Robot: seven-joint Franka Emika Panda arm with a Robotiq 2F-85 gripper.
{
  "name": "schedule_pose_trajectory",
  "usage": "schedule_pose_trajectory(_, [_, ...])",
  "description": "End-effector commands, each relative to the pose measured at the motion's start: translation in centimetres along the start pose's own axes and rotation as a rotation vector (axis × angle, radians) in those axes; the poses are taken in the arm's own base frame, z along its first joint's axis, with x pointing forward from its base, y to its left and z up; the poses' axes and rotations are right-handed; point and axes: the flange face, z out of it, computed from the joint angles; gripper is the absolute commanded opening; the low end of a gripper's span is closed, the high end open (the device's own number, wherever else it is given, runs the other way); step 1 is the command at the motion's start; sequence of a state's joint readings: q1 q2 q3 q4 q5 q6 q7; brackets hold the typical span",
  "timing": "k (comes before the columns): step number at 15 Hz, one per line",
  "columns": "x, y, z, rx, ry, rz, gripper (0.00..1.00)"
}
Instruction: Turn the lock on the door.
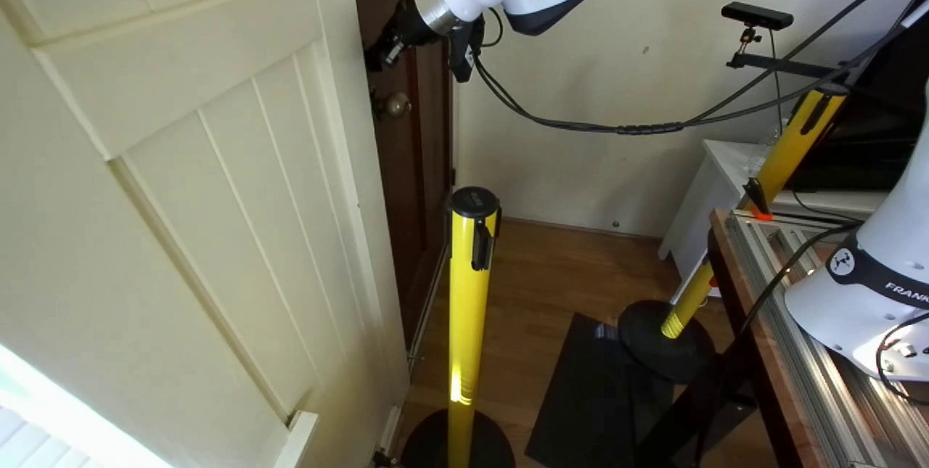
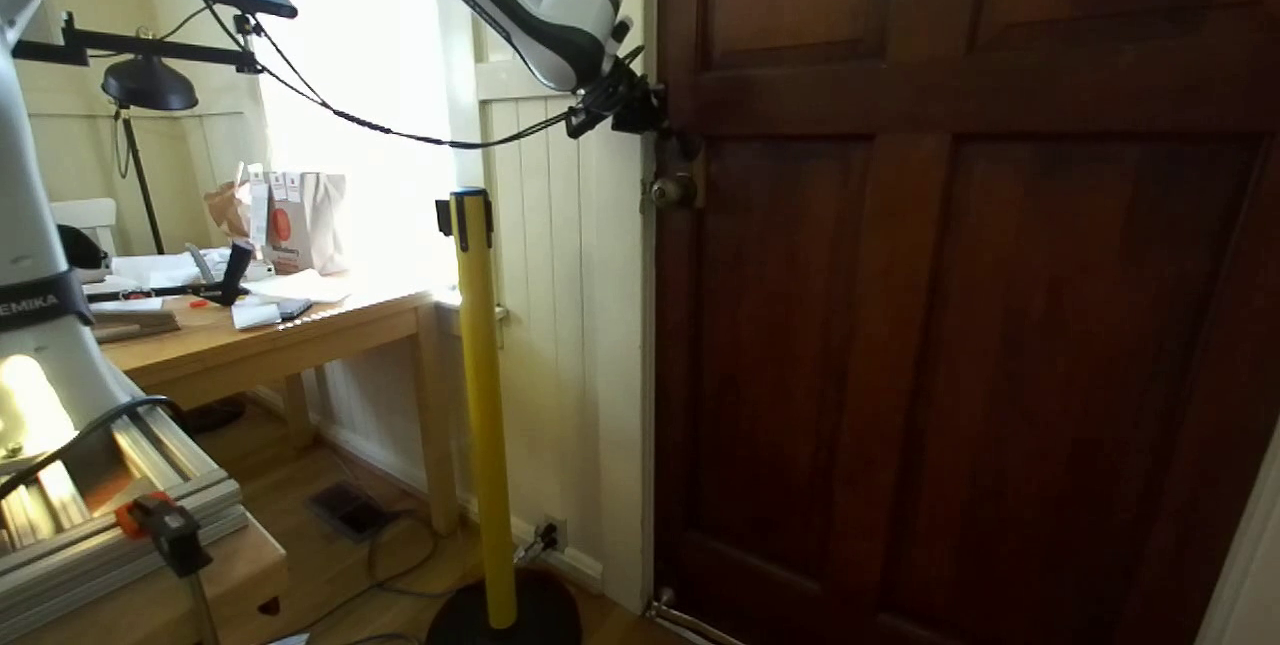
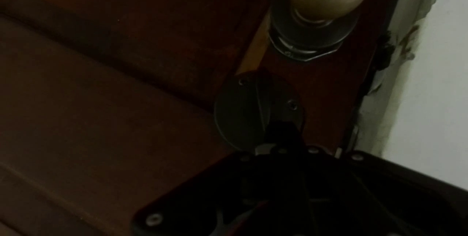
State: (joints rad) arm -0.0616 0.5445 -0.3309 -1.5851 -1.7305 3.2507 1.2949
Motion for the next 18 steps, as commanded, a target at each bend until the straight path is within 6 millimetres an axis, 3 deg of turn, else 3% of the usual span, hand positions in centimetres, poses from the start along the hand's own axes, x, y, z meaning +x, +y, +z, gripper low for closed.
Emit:
schedule_pose_trajectory(1, [0.3, 0.2, 0.9, -0.033, 0.000, 0.030, 0.00])
schedule_pose_trajectory(5, [0.3, 0.7, 0.8, -0.044, -0.001, 0.053, 0.00])
schedule_pose_trajectory(12, [-0.9, 3.4, 0.9, -0.076, -0.019, 0.160, 0.00])
schedule_pose_trajectory(18, [-4.2, 7.1, 1.5, -0.112, -0.070, 0.254, 0.00])
